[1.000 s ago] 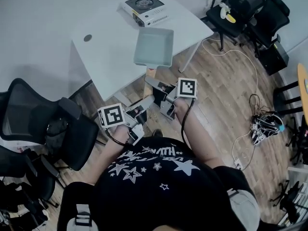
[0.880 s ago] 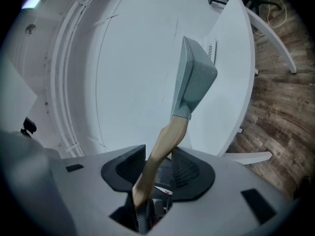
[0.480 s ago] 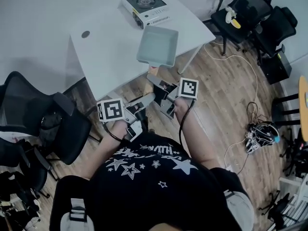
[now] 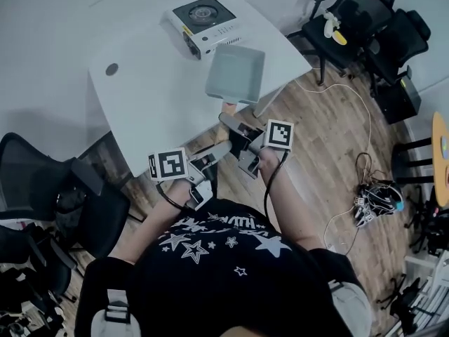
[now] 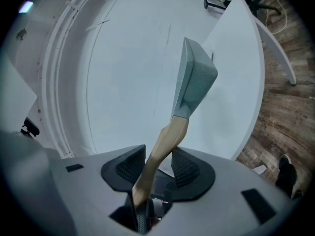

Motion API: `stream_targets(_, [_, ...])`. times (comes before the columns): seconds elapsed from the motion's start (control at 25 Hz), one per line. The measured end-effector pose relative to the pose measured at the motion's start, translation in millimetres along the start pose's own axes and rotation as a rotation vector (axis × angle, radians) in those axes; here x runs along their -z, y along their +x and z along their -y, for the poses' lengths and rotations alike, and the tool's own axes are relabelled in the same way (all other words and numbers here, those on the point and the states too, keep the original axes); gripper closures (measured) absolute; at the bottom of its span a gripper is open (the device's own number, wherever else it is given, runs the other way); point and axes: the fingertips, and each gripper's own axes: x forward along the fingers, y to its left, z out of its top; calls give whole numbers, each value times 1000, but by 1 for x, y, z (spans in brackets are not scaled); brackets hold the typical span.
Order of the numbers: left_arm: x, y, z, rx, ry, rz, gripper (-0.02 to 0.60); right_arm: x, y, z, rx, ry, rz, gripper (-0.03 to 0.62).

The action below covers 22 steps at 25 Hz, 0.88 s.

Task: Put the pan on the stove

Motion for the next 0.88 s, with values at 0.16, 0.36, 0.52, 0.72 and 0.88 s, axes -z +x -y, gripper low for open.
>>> stream_targets(0.16, [-36,19,-14,10,-2,-7,465,-36,20,14,9,-5,3,431])
stream_targets(0.36, [-43,21,-6,28,32,-9,465,-43,23,3,-6,-33,14,431])
stream_targets(0.52, [-63,26,-10,35,20,-1,465,-59,37,7,7,-44,-7,430])
stream_targets(0.72, [-90,31,-13,44,19,26,465,-78,58,8,8,-48,-31,431])
stream_targets(0.88, [-143,40,-26,55,9,38,463,-116,97,16,14,-45,-30,431])
